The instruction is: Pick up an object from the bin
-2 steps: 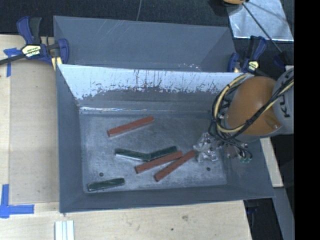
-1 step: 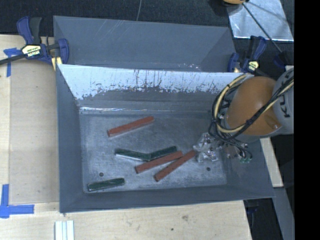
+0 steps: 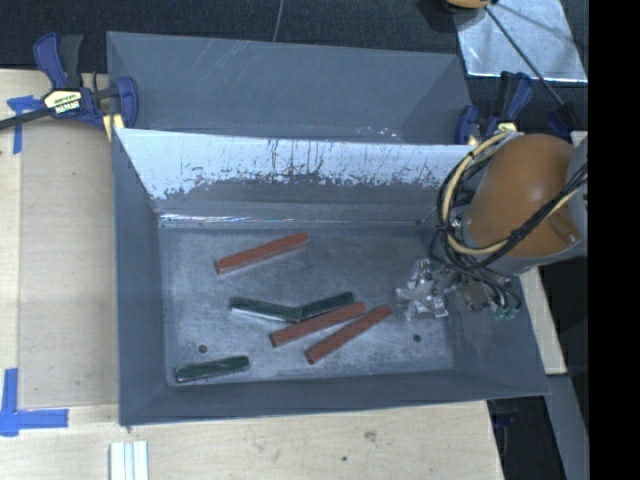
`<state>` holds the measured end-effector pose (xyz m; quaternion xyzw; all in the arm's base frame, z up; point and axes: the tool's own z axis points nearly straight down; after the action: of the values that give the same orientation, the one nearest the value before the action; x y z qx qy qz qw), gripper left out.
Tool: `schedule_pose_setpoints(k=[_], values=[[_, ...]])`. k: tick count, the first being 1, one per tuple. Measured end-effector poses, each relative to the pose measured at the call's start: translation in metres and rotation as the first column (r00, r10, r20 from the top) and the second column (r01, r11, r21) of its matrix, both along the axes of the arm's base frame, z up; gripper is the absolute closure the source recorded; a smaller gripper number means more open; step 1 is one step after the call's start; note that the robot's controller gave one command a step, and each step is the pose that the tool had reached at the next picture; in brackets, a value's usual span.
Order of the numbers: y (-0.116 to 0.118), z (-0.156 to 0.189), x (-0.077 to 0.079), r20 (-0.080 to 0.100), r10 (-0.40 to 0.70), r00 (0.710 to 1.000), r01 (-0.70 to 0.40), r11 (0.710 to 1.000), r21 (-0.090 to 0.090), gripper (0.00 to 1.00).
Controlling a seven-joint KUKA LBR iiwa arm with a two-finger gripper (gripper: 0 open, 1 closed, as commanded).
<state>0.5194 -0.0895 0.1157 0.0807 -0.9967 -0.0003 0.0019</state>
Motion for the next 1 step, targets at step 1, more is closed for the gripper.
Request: schedule_pose_setpoints(k=[1], values=[[0.0054,0.0114,0.0211,0.005,0.036,0.999,-0.036,0.999,-0.001,0.0]])
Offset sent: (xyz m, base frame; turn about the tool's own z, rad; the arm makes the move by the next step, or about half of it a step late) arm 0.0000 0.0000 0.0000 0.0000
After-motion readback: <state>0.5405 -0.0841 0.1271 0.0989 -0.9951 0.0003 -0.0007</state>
